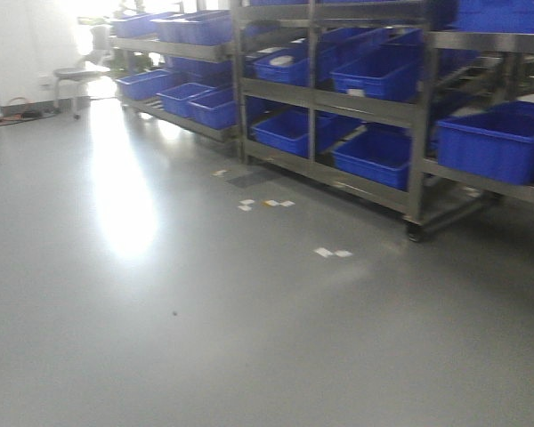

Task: Pick and sort blue part to right shelf
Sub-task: 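Drive the base to the shelf of blue bins holding both parts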

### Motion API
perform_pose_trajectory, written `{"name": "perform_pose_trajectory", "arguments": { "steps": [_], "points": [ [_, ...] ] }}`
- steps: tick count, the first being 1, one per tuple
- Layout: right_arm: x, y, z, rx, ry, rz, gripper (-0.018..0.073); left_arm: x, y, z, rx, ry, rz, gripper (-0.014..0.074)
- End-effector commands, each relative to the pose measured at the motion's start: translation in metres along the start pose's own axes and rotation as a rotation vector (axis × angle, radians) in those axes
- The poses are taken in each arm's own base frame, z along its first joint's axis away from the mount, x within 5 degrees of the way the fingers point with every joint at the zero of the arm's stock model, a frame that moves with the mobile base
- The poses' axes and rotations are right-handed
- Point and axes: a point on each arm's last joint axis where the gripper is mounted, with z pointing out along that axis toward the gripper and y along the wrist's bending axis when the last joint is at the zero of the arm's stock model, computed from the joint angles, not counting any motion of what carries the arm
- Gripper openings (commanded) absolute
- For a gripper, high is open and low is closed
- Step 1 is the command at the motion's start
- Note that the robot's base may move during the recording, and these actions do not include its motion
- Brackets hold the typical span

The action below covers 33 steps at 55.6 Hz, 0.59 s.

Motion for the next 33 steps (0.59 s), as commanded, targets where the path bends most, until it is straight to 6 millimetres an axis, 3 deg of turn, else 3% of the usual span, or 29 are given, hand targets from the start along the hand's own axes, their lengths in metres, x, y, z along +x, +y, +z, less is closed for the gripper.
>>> {"name": "perform_pose_trajectory", "arguments": {
  "steps": [1,33],
  "points": [
    [-0.0175,0.0012,-0.0015,-0.007,-0.103,-0.021,0.0205,-0.0131,0.0001,-0.0090,0.015,-0.130,-0.007,0.0281],
    [-0.0175,0.0012,-0.0015,-0.007,-0.103,-0.021,0.0205,-0.0130,0.0000,-0.0090,0.012,-0.130,-0.009,0.0281]
  ]
}}
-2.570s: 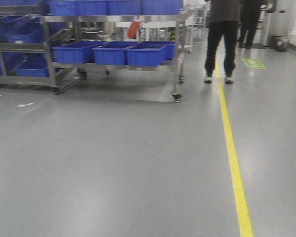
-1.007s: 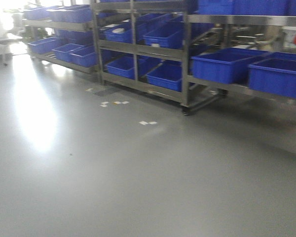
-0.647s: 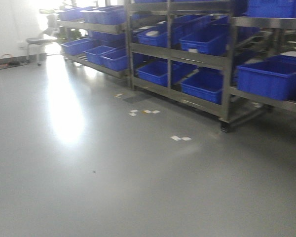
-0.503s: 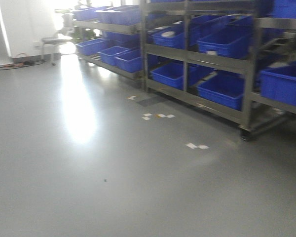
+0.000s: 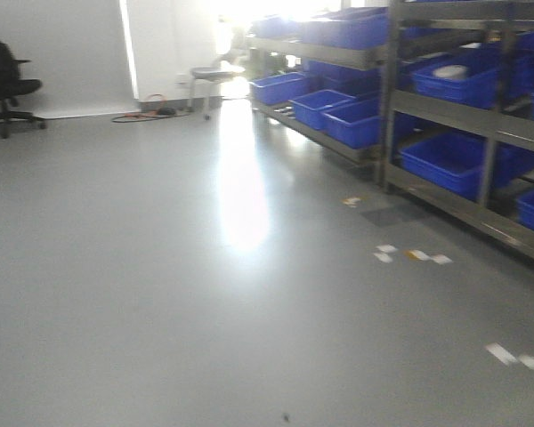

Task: Pick and sort blue part to right shelf
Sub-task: 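Drive the base to the shelf of blue bins holding both parts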

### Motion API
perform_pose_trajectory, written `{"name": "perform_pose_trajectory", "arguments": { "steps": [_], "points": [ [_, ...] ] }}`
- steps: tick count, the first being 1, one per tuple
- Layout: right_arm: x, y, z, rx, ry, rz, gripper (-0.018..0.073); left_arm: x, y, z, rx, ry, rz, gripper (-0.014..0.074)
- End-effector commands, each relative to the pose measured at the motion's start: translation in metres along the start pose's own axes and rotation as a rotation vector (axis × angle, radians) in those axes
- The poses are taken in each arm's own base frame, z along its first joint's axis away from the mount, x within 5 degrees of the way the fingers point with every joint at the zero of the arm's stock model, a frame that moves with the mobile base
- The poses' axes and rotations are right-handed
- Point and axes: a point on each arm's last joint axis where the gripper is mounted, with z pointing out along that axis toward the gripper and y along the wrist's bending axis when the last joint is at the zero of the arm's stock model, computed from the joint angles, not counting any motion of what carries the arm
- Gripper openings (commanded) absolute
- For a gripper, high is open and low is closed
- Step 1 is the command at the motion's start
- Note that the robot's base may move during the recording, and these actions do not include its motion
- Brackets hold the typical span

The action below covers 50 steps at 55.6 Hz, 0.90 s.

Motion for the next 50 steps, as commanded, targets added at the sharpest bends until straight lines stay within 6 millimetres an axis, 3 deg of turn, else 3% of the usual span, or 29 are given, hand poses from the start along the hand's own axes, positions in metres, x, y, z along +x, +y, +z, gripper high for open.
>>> {"name": "perform_pose_trajectory", "arguments": {
  "steps": [1,50],
  "points": [
    [-0.0175,0.0012,-0.0015,-0.007,-0.103,-0.021,0.0205,-0.0131,0.0001,-0.0090,0.016,-0.130,-0.008,0.0281],
    [-0.0175,0.0012,-0.0015,-0.007,-0.103,-0.021,0.0205,-0.0130,0.0001,-0.0089,0.015,-0.130,-0.008,0.0281]
  ]
}}
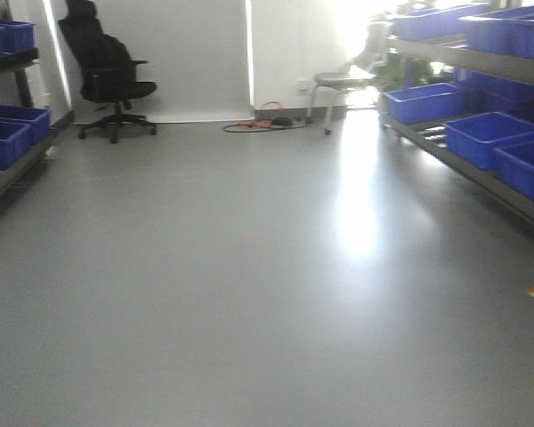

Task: Pick and sort blue part to right shelf
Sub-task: 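Drive the base to the shelf of blue bins holding both parts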

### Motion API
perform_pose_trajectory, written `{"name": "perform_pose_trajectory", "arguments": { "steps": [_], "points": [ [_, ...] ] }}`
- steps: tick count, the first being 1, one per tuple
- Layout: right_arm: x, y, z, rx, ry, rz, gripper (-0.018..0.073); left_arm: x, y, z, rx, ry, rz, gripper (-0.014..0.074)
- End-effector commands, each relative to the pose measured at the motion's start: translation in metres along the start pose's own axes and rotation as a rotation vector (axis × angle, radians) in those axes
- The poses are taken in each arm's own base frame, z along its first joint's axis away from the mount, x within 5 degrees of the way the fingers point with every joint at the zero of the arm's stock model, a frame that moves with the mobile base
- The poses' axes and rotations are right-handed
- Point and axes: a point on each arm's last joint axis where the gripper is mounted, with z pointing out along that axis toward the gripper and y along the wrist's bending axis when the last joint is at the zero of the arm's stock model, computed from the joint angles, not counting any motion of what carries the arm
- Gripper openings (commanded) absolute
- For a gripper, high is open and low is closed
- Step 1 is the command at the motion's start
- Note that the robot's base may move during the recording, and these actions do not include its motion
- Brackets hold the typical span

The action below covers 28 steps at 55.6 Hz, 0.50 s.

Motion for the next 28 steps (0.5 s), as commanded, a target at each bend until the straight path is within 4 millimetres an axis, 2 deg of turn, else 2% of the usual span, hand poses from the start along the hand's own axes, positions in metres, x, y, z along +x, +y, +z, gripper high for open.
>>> {"name": "perform_pose_trajectory", "arguments": {
  "steps": [1,28],
  "points": [
    [-0.0175,0.0012,-0.0015,-0.007,-0.103,-0.021,0.0205,-0.0130,0.0001,-0.0089,0.015,-0.130,-0.007,0.0281],
    [-0.0175,0.0012,-0.0015,-0.007,-0.103,-0.021,0.0205,-0.0130,0.0001,-0.0089,0.015,-0.130,-0.007,0.0281]
  ]
}}
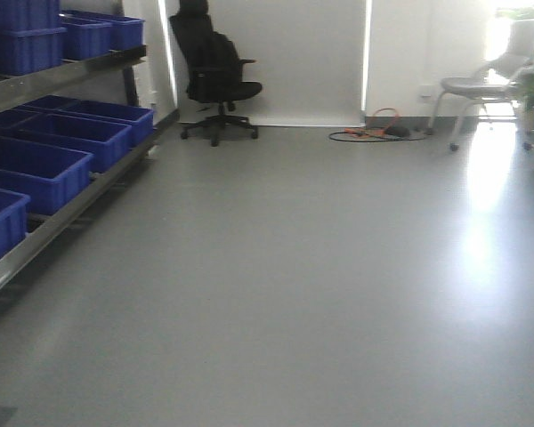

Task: Pick and sort blue part to right shelf
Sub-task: 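Drive the base to the shelf of blue bins holding both parts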

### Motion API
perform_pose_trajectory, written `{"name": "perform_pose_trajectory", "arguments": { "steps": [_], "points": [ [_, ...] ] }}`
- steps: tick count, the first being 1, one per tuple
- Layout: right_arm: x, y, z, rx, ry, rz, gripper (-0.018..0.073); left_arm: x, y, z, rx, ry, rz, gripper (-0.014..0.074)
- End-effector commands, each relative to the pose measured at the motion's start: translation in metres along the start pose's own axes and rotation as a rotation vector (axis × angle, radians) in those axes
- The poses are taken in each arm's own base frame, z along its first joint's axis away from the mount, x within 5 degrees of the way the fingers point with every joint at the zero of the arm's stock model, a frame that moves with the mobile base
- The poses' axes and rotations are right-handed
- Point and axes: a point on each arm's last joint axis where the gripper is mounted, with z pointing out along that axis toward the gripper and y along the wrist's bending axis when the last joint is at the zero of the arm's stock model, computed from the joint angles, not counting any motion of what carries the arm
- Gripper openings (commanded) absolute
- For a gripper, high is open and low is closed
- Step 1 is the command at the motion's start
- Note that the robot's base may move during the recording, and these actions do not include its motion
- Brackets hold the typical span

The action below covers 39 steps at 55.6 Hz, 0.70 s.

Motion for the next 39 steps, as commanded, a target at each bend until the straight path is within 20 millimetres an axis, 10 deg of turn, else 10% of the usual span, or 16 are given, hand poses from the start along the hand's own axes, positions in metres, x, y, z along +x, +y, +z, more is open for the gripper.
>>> {"name": "perform_pose_trajectory", "arguments": {
  "steps": [1,39],
  "points": [
    [-0.0175,0.0012,-0.0015,-0.007,-0.103,-0.021,0.0205,-0.0130,0.0001,-0.0089,0.015,-0.130,-0.007,0.0281],
    [-0.0175,0.0012,-0.0015,-0.007,-0.103,-0.021,0.0205,-0.0131,0.0002,-0.0089,0.016,-0.130,-0.005,0.0281]
  ]
}}
